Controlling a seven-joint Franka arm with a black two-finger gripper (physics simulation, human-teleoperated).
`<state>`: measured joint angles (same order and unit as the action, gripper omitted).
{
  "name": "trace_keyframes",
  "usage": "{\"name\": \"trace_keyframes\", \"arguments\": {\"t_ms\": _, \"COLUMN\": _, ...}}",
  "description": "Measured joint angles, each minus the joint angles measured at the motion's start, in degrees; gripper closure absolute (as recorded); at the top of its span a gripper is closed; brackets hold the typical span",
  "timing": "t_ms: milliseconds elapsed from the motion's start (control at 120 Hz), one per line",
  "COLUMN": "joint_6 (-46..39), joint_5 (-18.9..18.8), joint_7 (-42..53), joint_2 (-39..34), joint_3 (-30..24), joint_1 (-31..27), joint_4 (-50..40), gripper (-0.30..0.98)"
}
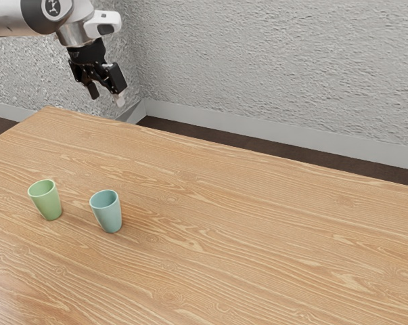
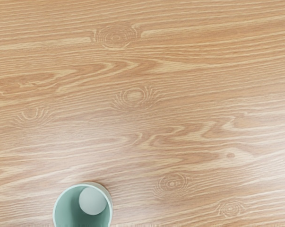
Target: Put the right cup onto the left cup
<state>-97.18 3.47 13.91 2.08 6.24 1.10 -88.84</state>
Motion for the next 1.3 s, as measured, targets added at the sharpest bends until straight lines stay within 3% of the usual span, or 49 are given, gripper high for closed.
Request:
{"name": "trace_keyframes", "arguments": {"t_ms": 267, "joint_6": 0.2, "joint_5": -0.1, "joint_7": -0.4, "joint_2": 0.2, "joint_3": 0.0, "joint_1": 0.4, "joint_4": -0.3, "gripper": 0.0}}
{"name": "trace_keyframes", "arguments": {"t_ms": 525, "joint_6": -0.8, "joint_5": 0.4, "joint_7": -0.8, "joint_2": 0.1, "joint_3": 1.1, "joint_1": 0.7, "joint_4": -9.7, "gripper": 0.0}}
{"name": "trace_keyframes", "arguments": {"t_ms": 808, "joint_6": -11.9, "joint_5": 0.2, "joint_7": -1.2, "joint_2": -0.5, "joint_3": 1.8, "joint_1": -1.6, "joint_4": -23.1, "gripper": 0.0}}
{"name": "trace_keyframes", "arguments": {"t_ms": 1050, "joint_6": -19.3, "joint_5": 1.6, "joint_7": -1.4, "joint_2": 5.6, "joint_3": 1.8, "joint_1": -0.4, "joint_4": -24.6, "gripper": 0.0}}
{"name": "trace_keyframes", "arguments": {"t_ms": 1300, "joint_6": -25.1, "joint_5": 1.8, "joint_7": -1.5, "joint_2": 6.4, "joint_3": 1.9, "joint_1": -0.5, "joint_4": -29.2, "gripper": 0.0}}
